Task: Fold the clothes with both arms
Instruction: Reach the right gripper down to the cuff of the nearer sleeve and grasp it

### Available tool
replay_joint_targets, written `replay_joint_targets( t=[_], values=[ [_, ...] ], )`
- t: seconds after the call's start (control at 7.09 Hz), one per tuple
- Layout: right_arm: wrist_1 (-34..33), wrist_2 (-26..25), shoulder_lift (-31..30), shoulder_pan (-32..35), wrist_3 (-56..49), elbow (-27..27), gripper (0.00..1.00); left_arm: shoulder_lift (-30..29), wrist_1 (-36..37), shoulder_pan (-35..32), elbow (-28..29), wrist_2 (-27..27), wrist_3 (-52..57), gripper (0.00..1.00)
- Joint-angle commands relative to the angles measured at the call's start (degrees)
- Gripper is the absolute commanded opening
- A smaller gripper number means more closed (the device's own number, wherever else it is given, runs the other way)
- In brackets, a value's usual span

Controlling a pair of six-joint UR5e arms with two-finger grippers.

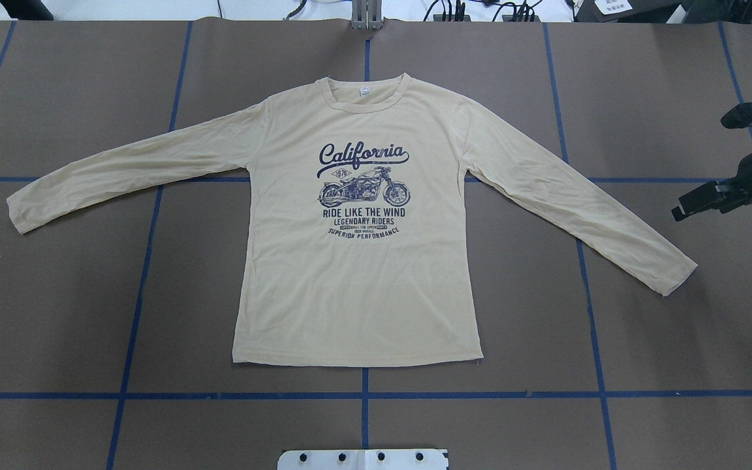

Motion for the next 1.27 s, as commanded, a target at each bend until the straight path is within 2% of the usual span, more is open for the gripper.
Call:
replay_joint_targets(
  t=[0.0,0.28,0.42,1.13],
  values=[
    [3.62,-1.05,-2.73,-2.60,0.08,-0.82,1.00,0.06,-0.01,0.00,-0.09,0.00,0.00,1.00],
    [13.43,-1.58,-3.54,-4.36,0.78,-6.60,1.00,-0.03,-0.01,0.00,-0.35,0.00,-0.18,1.00],
    [14.61,-1.58,-3.54,-5.41,4.00,-6.80,1.00,0.06,-0.01,0.00,-0.53,0.00,-0.26,1.00],
    [13.93,-2.72,-4.24,-8.06,4.74,-6.98,1.00,0.06,-0.01,0.00,-0.53,0.00,-0.26,1.00]
  ],
)
